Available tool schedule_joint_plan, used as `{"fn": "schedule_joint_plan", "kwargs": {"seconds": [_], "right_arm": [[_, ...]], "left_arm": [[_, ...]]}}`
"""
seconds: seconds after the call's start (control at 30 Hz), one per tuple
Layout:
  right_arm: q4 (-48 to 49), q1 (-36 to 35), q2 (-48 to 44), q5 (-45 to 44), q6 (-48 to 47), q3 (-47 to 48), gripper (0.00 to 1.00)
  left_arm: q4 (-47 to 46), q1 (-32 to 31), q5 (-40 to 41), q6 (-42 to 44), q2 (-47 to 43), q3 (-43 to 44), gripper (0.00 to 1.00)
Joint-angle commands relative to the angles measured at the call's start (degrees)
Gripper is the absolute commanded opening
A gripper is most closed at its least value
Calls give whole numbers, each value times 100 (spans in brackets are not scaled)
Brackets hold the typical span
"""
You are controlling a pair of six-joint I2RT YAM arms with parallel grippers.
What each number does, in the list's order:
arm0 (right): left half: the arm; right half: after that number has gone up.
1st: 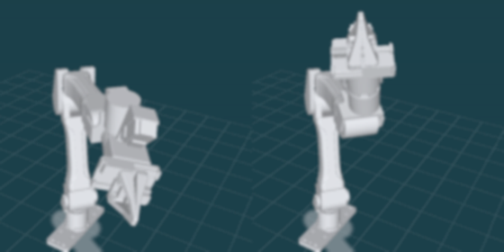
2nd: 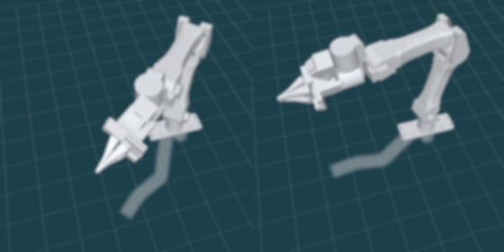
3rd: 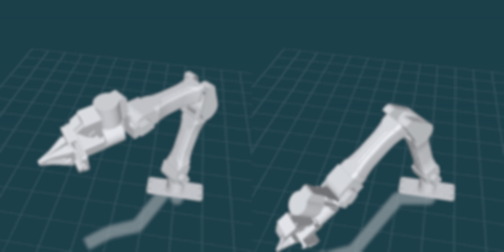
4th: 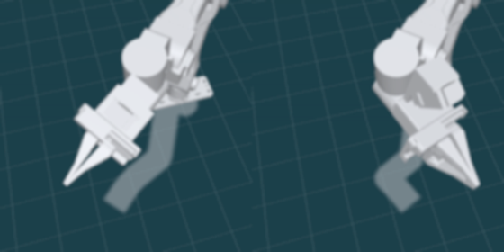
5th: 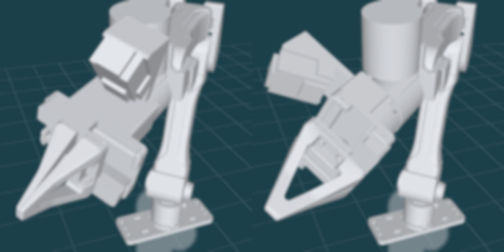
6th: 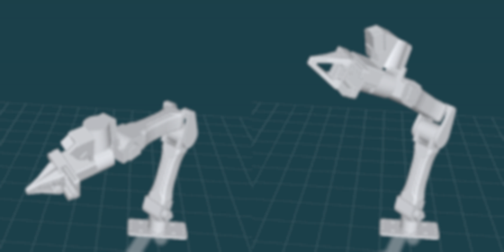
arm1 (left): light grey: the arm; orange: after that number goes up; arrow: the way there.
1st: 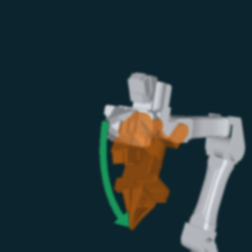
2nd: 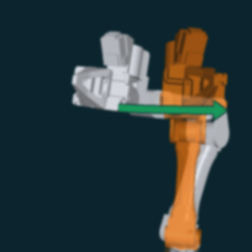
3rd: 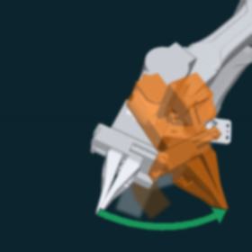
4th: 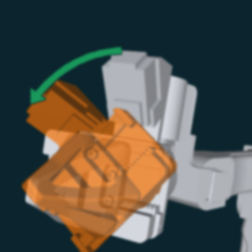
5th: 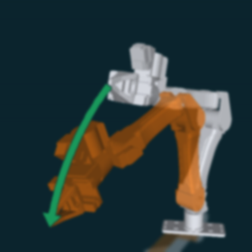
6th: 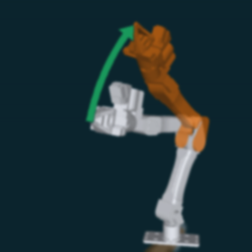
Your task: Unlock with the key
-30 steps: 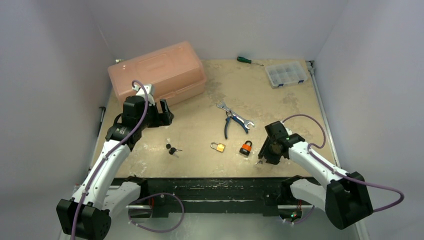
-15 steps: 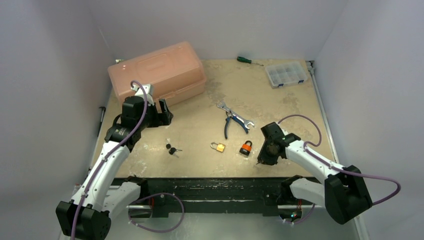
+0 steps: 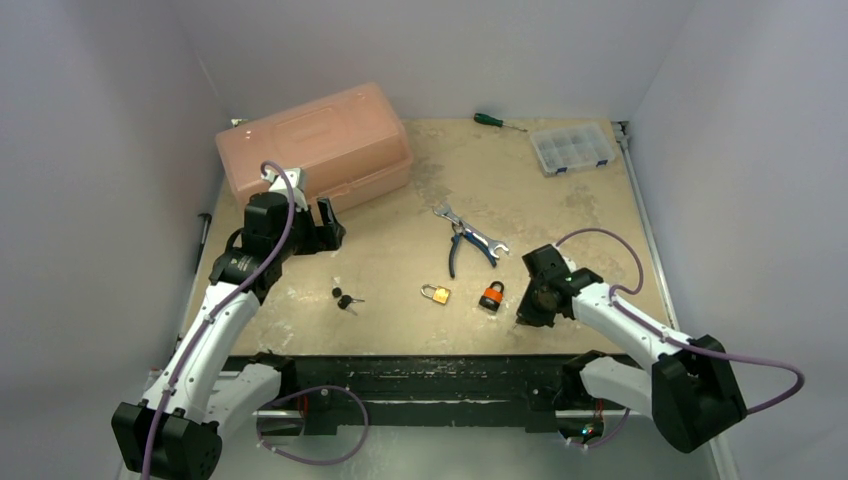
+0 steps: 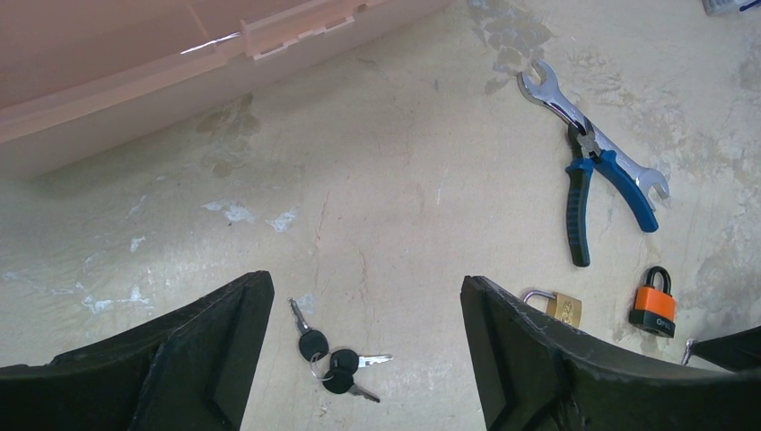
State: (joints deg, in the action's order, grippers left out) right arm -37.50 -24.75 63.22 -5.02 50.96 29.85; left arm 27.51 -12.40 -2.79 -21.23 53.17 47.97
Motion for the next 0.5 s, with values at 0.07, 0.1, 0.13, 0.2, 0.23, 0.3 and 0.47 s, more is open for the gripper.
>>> {"fn": "schedule_joint_plan", "kwargs": {"seconds": [0.07, 0.1, 0.13, 0.2, 0.23, 0.3, 0.47], "right_arm": [[10, -33, -198, -184, 9, 21, 0], [18, -32, -241, -171, 18, 48, 0], [34, -32, -300, -160, 26, 72, 0], [72, -37, -436, -158, 48, 134, 0], [98, -36, -506, -145, 65, 154, 0], [167, -33, -653, -111, 91, 217, 0], [356, -32, -1037, -65, 221, 445, 0]], "left_arm": [[-105, -8, 42, 89, -117, 18, 81], [-105, -8, 34, 86, -133, 21, 81], [-105, -8, 18, 88, -146, 22, 81], [-127, -8, -29, 92, -191, 20, 81], [-147, -8, -60, 93, -218, 17, 81], [-191, -8, -163, 85, -265, -1, 80], [-391, -15, -670, 25, -333, -74, 80]]}}
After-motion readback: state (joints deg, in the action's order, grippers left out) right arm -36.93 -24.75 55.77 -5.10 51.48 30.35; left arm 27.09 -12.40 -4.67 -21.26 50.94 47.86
